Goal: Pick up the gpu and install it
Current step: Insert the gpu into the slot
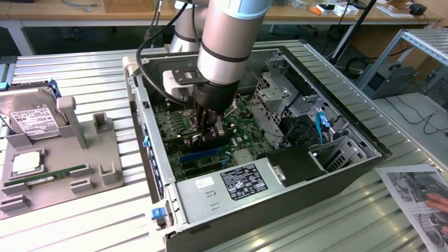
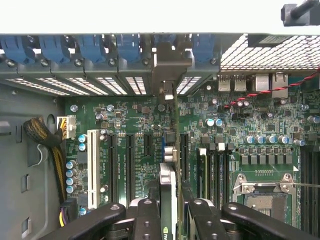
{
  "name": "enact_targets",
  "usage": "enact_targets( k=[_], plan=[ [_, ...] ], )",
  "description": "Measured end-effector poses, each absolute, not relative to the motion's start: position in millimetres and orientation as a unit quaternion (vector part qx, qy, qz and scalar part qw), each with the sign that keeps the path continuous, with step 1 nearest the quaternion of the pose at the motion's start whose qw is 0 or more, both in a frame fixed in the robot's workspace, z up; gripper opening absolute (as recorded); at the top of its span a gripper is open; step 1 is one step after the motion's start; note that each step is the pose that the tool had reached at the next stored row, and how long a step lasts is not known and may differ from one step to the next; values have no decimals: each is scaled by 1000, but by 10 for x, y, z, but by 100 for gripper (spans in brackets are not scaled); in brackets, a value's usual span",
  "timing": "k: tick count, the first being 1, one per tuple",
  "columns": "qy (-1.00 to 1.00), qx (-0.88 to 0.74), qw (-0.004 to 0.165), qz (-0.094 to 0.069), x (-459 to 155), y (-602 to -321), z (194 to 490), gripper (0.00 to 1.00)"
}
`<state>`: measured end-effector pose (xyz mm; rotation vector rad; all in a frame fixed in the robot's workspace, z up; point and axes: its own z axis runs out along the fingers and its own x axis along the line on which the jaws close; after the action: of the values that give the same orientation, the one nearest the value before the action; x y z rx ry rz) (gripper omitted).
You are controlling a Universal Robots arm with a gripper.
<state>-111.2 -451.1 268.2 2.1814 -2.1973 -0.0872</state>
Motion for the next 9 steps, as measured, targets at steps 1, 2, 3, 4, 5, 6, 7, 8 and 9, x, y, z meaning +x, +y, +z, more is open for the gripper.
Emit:
enact_targets(
  k=[1, 2, 3, 4, 5, 6, 7, 8, 9],
  plan=[
    [-709, 704, 22, -28, -1111, -4511, 2683, 27],
    [-709, 704, 22, -28, -1110, -4511, 2683, 27],
    [-709, 704, 22, -28, -1110, -4511, 2683, 27],
    [-709, 704, 22, -28, -1110, -4511, 2683, 27],
    [-709, 704, 22, -28, -1108, -4511, 2683, 27],
    [-709, 704, 22, -28, -1106, -4511, 2683, 27],
    [-709, 704, 22, -28, -1103, -4511, 2682, 27],
    [-709, 704, 22, -28, -1099, -4511, 2681, 27],
    [-709, 704, 22, -28, -1094, -4511, 2681, 27]
  ],
)
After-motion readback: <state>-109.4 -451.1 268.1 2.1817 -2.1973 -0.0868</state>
